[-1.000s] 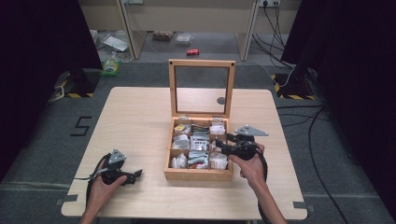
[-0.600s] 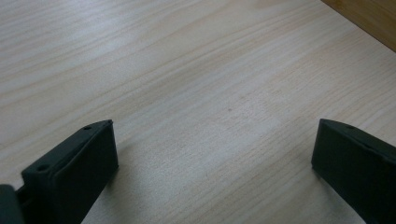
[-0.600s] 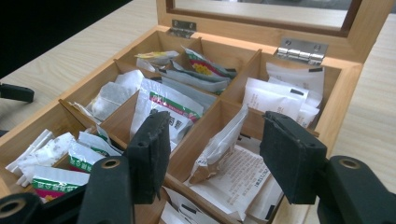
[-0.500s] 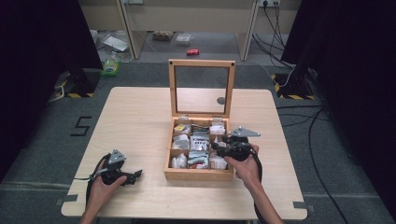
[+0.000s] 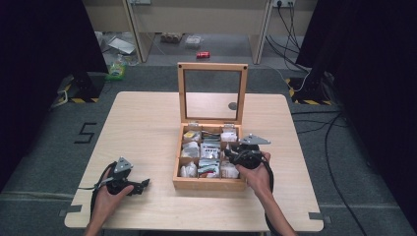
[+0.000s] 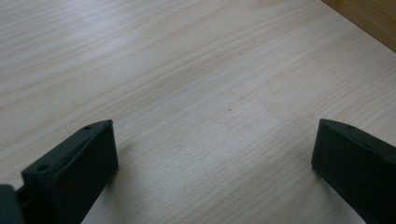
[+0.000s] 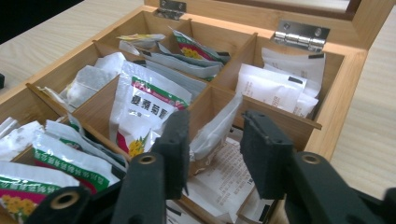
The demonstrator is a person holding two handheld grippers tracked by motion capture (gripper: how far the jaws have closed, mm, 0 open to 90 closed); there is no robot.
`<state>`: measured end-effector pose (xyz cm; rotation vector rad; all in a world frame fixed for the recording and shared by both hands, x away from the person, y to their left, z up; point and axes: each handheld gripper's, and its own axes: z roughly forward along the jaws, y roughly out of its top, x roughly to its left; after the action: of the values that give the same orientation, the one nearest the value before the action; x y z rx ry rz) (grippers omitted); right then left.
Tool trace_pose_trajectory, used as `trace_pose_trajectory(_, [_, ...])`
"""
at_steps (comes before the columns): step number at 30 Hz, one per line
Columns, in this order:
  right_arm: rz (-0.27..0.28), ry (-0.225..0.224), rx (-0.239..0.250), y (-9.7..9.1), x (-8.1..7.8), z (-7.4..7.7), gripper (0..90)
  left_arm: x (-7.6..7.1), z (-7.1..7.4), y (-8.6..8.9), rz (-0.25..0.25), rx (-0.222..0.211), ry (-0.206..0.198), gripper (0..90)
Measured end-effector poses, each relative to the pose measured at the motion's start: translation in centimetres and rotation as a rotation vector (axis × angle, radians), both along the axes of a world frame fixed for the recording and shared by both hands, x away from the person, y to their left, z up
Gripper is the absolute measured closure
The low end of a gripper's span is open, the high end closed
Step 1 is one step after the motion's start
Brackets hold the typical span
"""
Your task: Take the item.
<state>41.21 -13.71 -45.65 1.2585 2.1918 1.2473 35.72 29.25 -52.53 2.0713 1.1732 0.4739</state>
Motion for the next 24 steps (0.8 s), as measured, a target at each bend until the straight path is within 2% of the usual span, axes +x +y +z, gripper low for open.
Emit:
trace_pose_trajectory(4, [-0.004, 0.01, 0.0, 0.0, 0.2, -0.3, 73.1, 0.0, 0.0, 0.0, 0.0, 0.0, 0.0, 0.0])
trace_pose_trajectory(7, [0.004, -0.01, -0.017, -0.2, 0.1, -0.2, 78.9, 0.0, 0.0, 0.0, 0.0, 0.0, 0.0, 0.0])
trace_pose_trajectory(11, [0.006, -0.038, -0.01, -0.7, -0.1, 0.3, 85.8, 0.0, 0.0, 0.0, 0.0, 0.0, 0.0, 0.0])
trace_pose_trajectory(18, [0.013, -0.084, 0.019, -1.5, -0.4, 1.6, 87.1, 0.0, 0.0, 0.0, -0.001, 0.001, 0.0, 0.0])
trace_pose_trajectory(24, [0.012, -0.105, 0.035, -2.0, -0.6, 2.4, 87.2, 0.0, 0.0, 0.0, -0.001, 0.001, 0.0, 0.0])
